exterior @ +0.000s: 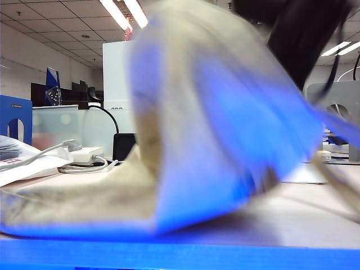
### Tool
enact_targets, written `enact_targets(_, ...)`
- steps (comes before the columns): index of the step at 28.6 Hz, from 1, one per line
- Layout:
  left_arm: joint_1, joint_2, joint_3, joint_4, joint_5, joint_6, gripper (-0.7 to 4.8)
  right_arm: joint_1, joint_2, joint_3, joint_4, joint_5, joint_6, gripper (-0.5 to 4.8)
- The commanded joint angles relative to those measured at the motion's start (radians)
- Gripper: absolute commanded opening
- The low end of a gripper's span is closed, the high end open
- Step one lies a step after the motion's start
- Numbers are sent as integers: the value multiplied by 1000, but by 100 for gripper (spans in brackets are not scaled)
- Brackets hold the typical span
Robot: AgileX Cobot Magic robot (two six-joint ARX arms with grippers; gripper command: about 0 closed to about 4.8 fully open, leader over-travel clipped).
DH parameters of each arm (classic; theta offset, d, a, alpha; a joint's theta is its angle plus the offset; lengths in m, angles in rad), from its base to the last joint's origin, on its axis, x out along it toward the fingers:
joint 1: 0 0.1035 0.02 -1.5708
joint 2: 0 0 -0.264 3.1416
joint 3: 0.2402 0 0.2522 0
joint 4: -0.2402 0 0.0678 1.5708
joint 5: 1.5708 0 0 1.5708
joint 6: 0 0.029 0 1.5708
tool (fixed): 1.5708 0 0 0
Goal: Take the glasses case out of the canvas bag and put it on the table.
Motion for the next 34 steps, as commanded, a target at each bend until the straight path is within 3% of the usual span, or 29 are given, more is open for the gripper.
enact_targets(1,175,152,2,166,-75,-184,-5,-21,-241,5,-66,20,5,187)
enact_targets(5,192,332,2,96,-264,-158,-1,-95,-485,5,-128,90,31,187)
enact_targets(7,192,357,2,96,-319,-215,-1,-186,-522,3,-210,201,17,187)
enact_targets(10,195,289,5,164,-315,-243,-1,-336,-461,0,-192,208,-11,182)
enact_targets(13,194,190,5,222,-301,-248,-1,-424,-313,0,-137,200,-5,182)
enact_targets(18,194,15,5,280,-165,-308,-1,-436,15,2,-32,132,30,185)
enact_targets(21,194,-55,5,292,-63,-313,-2,-433,154,2,-17,98,80,217)
enact_targets(23,194,-75,5,361,113,-314,-2,-433,207,1,10,98,75,228)
enact_targets(24,194,-81,5,428,265,-323,6,-433,216,1,27,95,71,259)
enact_targets(25,193,-81,5,472,326,-346,49,-433,215,4,40,66,71,285)
enact_targets(26,193,-80,3,528,366,-369,171,-433,200,9,44,6,71,312)
enact_targets(28,160,-59,2,561,323,-369,479,-433,165,40,28,-77,91,423)
enact_targets(30,151,-18,2,561,296,-375,479,-433,80,77,21,-84,135,453)
enact_targets(34,126,82,2,549,321,-385,479,-440,-127,194,26,-39,153,464)
